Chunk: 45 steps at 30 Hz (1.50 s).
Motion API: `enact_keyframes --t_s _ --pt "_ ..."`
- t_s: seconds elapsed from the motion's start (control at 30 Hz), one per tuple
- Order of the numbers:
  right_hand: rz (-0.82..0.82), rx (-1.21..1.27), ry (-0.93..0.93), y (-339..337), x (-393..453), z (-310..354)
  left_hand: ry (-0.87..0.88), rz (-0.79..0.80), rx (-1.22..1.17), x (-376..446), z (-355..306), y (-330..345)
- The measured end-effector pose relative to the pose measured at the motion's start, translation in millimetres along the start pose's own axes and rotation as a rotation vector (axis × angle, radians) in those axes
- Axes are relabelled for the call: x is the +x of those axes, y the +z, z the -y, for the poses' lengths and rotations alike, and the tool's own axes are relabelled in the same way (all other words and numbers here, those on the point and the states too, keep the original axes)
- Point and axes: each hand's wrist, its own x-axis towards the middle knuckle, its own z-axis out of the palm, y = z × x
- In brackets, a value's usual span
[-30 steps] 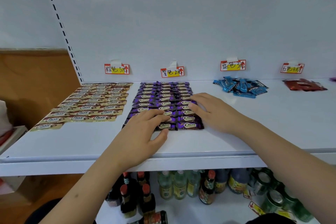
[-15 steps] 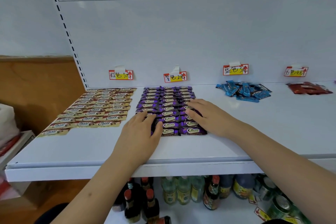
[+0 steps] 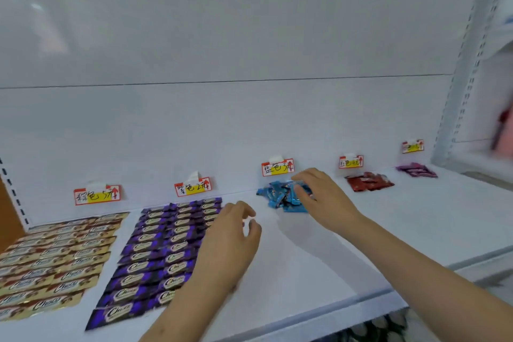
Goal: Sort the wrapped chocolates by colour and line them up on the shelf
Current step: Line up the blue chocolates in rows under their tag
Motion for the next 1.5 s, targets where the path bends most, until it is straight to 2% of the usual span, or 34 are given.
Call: enact_keyframes --t_s 0.13,0.3,0.37,0.47,0.57,0.67,0.73,1.0,1.13,1.27,1.4,1.5 --pt "0.067 -0.108 0.09 8 29 -43 -0.099 0.17 0.103 61 -18 56" --pt "0.218 -0.067 0.192 28 69 -87 -0.133 0.112 0.292 122 -6 112" --pt "0.262 -0.082 0.164 42 76 -97 -0.142 0.101 0.274 130 3 130" --pt "0.309 -0.112 0.114 64 76 -106 -0.1 0.169 0.32 132 13 149" --pt "0.372 -0.013 0.095 64 75 -111 -0.084 0.188 0.244 134 24 144" --pt "0.435 0.231 0.096 47 68 -109 -0.121 0.169 0.101 132 27 129" --pt "0.471 0.358 0.137 38 62 -102 -0.143 0.17 0.098 129 25 122" --pt "0.354 0.315 0.139 37 57 -95 -0.193 0.279 0.22 127 9 110" --pt "0.333 0.36 0.152 38 54 -91 -0.17 0.349 0.173 129 8 93" --pt "0.243 0.375 0.152 38 56 -92 -0.191 0.288 0.082 131 19 83" --pt "0.174 0.271 0.138 38 59 -100 -0.098 0.182 0.187 129 23 91" --pt "0.083 0.268 0.16 36 61 -105 -0.021 0.197 0.244 131 22 101"
